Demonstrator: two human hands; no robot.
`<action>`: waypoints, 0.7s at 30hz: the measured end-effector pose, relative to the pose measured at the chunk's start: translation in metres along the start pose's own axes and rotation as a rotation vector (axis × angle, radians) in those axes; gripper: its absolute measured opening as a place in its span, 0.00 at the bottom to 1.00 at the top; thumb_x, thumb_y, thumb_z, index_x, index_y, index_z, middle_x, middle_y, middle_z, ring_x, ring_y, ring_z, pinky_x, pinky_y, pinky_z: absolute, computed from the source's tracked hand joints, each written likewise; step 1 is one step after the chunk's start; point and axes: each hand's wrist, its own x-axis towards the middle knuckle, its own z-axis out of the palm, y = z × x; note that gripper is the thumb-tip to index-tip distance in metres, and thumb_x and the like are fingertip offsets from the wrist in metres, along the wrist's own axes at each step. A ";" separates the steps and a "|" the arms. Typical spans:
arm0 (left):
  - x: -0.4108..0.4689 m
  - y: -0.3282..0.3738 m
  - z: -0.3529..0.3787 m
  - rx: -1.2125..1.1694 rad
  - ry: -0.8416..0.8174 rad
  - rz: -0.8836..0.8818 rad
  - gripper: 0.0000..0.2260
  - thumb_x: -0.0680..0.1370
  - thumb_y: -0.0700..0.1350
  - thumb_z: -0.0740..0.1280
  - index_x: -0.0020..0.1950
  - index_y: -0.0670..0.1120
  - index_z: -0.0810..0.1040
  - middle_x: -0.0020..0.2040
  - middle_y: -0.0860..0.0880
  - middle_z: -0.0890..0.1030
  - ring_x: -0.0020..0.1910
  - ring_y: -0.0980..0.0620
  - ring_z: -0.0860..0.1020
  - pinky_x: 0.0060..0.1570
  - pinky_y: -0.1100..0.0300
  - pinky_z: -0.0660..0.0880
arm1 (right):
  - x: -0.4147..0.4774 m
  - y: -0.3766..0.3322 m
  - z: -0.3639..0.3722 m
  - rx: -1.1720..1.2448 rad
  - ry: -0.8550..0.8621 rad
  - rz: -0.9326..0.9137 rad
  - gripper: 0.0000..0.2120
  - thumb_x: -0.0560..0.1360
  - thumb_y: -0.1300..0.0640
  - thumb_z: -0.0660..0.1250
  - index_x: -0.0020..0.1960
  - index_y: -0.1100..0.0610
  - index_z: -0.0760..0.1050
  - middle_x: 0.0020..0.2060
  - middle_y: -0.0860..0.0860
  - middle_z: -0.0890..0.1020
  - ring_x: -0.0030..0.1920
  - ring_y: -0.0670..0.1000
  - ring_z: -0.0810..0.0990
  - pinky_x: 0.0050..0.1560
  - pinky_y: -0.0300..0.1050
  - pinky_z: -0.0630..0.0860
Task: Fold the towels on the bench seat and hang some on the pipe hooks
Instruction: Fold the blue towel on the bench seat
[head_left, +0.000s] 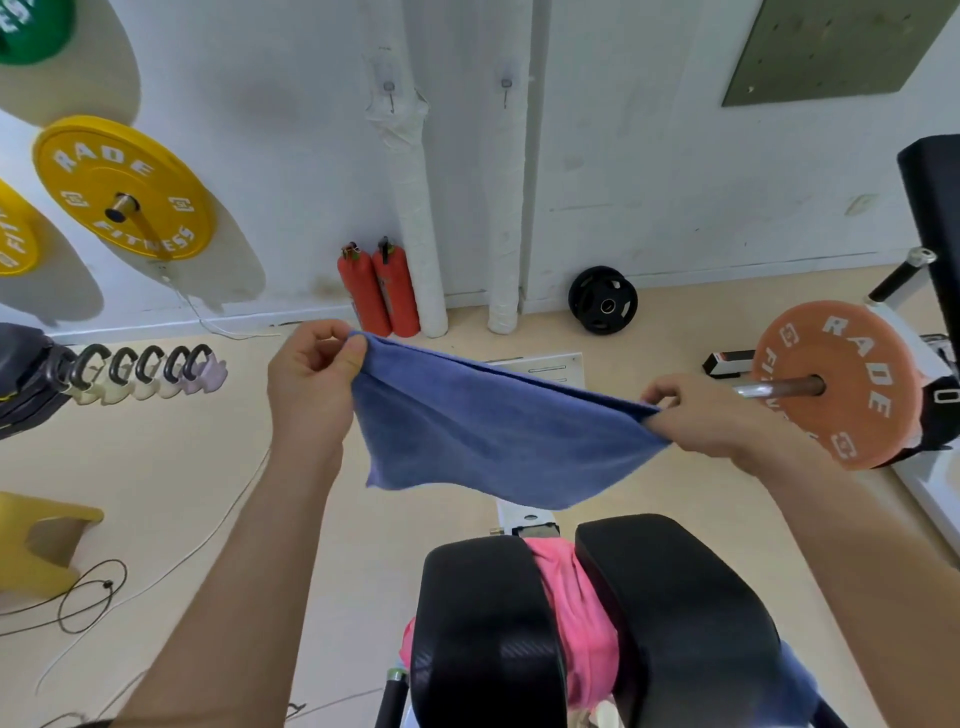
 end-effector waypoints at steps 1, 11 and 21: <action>0.000 -0.004 0.001 0.014 -0.009 -0.013 0.11 0.76 0.38 0.67 0.40 0.54 0.77 0.37 0.53 0.77 0.35 0.58 0.73 0.38 0.66 0.68 | 0.001 -0.003 -0.006 -0.017 0.011 -0.013 0.04 0.71 0.62 0.65 0.44 0.58 0.78 0.34 0.52 0.75 0.33 0.49 0.70 0.32 0.41 0.66; 0.009 -0.003 0.006 -0.014 -0.168 -0.010 0.11 0.76 0.35 0.66 0.40 0.51 0.78 0.27 0.53 0.76 0.26 0.54 0.70 0.29 0.65 0.70 | 0.024 -0.011 -0.013 -0.148 -0.092 0.074 0.11 0.72 0.65 0.59 0.43 0.62 0.81 0.36 0.59 0.84 0.33 0.52 0.84 0.29 0.39 0.71; 0.001 0.023 0.021 0.094 -0.349 0.091 0.12 0.74 0.30 0.66 0.39 0.46 0.78 0.29 0.54 0.80 0.28 0.57 0.76 0.34 0.67 0.75 | 0.041 0.006 0.051 -0.191 -0.321 -0.076 0.05 0.75 0.58 0.67 0.50 0.52 0.79 0.44 0.52 0.84 0.39 0.46 0.82 0.38 0.37 0.75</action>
